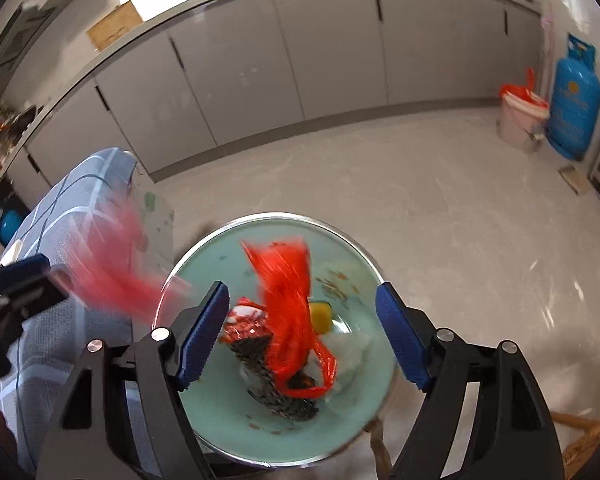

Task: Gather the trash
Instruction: 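Open both tools to drop the bags into the basin, then move both open tools back over the table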

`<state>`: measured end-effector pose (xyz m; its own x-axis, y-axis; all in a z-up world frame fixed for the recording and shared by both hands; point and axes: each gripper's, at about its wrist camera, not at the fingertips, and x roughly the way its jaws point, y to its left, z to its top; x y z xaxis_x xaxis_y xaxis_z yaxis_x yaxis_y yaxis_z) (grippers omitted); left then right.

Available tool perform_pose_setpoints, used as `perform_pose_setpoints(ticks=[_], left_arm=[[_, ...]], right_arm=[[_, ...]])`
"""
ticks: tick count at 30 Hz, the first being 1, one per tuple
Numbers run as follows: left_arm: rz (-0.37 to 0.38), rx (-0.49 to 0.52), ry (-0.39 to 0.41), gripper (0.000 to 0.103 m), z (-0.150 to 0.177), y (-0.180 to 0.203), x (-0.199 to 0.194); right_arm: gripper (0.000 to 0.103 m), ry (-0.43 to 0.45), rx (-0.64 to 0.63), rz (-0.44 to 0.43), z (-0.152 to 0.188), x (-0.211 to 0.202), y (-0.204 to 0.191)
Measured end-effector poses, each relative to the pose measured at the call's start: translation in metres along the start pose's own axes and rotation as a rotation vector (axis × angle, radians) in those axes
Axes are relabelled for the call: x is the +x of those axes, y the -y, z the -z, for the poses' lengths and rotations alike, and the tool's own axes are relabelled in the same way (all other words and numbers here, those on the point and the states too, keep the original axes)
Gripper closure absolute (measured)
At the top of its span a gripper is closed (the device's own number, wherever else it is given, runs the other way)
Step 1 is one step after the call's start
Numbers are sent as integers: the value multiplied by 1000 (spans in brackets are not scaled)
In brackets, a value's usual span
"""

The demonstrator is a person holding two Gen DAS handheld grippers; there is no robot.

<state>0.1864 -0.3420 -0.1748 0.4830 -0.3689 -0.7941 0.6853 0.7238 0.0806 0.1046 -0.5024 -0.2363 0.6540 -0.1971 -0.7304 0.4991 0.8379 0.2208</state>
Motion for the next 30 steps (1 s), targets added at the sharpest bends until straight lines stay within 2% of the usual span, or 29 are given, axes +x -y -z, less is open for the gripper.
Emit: perform_pose_setpoints(ticks=[1,2,4,8,10,12,16,20,26,30], left_arm=[[3,3,-6,37,1,0,1],[-6,-2,-6,34,2,-2,1],[-1,-8,2,34,3,-8,-4],[-44,-19,24,25,5,-21,-21],[-93,-28,43,22,9,-32,-34],[-109,-54,53,21,11,-45,-47],[-151,-107,55,21,16,-74,-74],[-217,-138,104,15,27,-103,-106],[-322,-191,88,14,72,-151,-135],[-422,-295,20,14,119,-207,-154]], right_arm=[[27,3,14,5,2,-4,5],[27,5,27,5,3,-7,8],[27,16,57,-1,6,-14,15],[27,28,98,-13,13,-24,13],[27,31,108,-26,16,-26,9],[27,32,103,-42,21,-28,0],[27,17,102,-90,23,-29,-25],[27,24,67,-143,22,-33,-60],[26,19,-22,-216,32,-49,-120],[24,-10,-71,-277,34,-58,-160]])
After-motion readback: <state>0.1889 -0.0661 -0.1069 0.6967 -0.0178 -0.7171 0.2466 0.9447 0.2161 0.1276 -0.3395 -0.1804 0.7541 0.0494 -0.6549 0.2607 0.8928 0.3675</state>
